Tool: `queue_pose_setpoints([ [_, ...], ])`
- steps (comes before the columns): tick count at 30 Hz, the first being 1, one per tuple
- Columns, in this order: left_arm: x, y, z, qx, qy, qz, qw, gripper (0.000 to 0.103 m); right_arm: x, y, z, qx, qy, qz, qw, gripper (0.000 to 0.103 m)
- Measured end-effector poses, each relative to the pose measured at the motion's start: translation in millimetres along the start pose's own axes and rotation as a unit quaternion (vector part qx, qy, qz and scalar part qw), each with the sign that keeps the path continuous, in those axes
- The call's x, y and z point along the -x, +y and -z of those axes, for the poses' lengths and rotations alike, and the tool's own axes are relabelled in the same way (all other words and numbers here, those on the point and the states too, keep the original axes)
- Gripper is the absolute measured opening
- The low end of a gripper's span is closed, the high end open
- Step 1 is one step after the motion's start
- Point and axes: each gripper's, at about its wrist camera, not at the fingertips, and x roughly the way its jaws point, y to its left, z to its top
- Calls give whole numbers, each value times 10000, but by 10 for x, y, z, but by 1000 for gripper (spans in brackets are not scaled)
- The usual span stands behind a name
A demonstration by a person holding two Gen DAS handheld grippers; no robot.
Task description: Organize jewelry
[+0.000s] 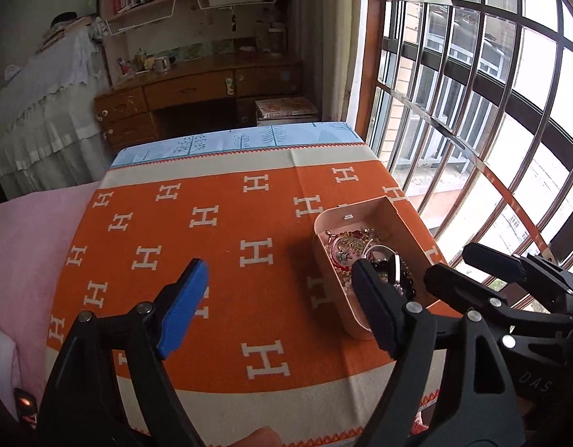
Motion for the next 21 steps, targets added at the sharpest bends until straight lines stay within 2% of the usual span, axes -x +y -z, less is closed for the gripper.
queue_pose_setpoints([
  [3,133,45,135,239,-143,-282,9992,81,147,118,156,31,-167,16,9999,70],
  [6,217,86,225,398,-103,-437,9982,81,252,207,276,94,-270,93,9995,72],
  [15,359,157,363,587,-137,-613,9963,82,388,356,470,159,-299,0,9994,73],
  [21,342,136,346,570,-125,-662,9961,82,339,338,426,79,-255,-60,9996,73],
])
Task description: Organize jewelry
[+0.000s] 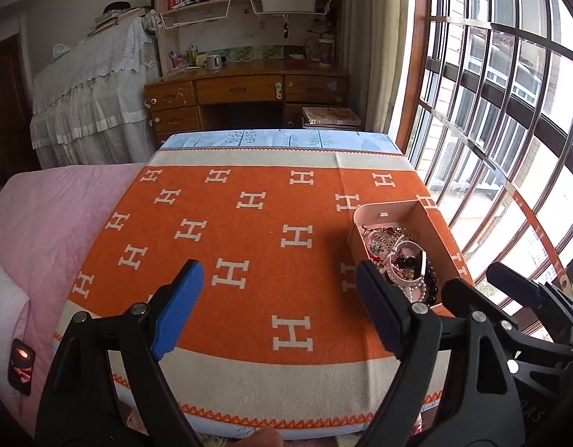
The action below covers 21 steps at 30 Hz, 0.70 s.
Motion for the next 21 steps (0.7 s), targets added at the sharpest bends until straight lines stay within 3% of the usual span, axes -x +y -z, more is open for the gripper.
queue_pose_setpoints([
  [21,-72,-36,18,-14,83,6,10000,82,-101,-156,-63,-72,78,0,9999,73],
])
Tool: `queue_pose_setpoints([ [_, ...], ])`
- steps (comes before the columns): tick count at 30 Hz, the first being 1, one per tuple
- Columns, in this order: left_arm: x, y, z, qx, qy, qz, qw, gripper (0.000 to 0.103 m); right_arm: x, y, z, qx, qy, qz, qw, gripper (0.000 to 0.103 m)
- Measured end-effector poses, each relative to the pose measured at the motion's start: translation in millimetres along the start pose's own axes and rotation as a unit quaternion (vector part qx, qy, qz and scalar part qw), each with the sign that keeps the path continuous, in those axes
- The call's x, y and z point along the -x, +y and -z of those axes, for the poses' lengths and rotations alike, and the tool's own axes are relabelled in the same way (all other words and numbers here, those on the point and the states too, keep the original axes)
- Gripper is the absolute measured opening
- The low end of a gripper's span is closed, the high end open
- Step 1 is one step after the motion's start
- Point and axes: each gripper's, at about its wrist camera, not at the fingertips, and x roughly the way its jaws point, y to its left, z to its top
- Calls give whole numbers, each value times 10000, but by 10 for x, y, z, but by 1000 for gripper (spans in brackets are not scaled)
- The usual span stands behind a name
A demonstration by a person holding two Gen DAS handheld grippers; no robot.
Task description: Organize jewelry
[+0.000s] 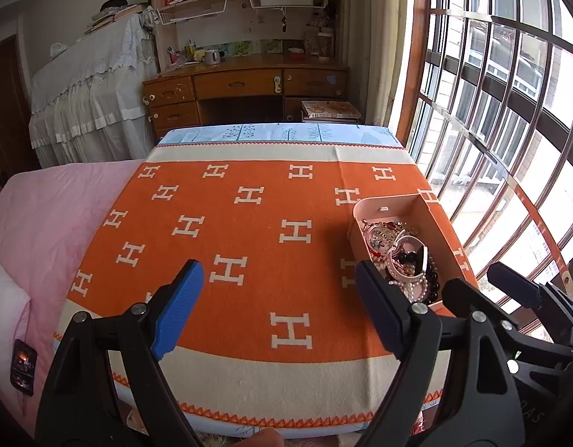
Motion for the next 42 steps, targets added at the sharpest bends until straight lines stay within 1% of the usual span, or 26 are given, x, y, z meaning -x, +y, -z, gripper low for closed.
queue_pose_setpoints([
  [13,-24,9,12,-3,38,7,10000,82,-20,-22,26,-28,33,0,10000,73],
  [22,-89,83,85,-13,131,8,9999,82,-96,-31,106,-85,112,-14,9999,73],
  [34,-122,102,42,-15,191,19,9998,82,-176,-16,109,-112,176,-12,9998,73],
  [42,-235,234,54,-26,304,76,9995,82,-320,18,128,-163,262,17,9995,73],
])
